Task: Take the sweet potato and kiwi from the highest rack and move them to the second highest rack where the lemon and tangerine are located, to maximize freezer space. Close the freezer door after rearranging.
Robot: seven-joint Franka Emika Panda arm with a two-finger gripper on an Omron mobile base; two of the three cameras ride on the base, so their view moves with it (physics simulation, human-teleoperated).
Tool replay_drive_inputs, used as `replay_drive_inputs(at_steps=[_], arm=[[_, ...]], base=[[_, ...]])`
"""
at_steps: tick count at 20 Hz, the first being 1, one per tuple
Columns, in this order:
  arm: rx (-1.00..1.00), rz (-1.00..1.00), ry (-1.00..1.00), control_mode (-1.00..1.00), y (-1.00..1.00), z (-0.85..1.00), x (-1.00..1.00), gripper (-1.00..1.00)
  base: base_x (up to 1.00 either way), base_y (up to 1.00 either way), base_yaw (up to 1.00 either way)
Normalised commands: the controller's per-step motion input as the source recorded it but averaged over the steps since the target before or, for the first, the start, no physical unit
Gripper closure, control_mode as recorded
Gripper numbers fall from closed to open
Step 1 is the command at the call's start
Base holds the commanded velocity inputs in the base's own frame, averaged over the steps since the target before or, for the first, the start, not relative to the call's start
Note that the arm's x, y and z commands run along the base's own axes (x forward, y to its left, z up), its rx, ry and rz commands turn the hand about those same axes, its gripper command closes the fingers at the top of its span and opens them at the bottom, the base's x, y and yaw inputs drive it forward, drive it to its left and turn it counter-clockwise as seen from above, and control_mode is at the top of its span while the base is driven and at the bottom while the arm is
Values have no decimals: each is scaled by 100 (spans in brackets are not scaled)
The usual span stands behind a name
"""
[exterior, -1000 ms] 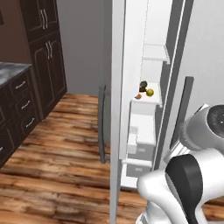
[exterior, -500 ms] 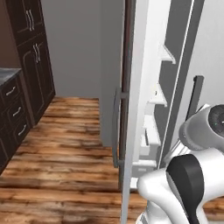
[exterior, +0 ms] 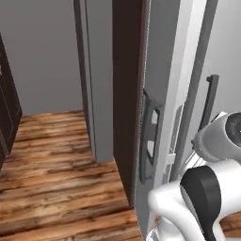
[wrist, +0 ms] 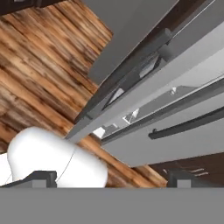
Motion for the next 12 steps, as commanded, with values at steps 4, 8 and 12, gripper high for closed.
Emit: replay_drive_inputs(at_steps=[4,8,12], arm=[[0,0,0,100,0,0,0,-100],[0,0,0,100,0,0,0,-100],[0,0,0,100,0,0,0,-100]], base=[[7,91,-54],[12,90,-51],[29,77,-53]])
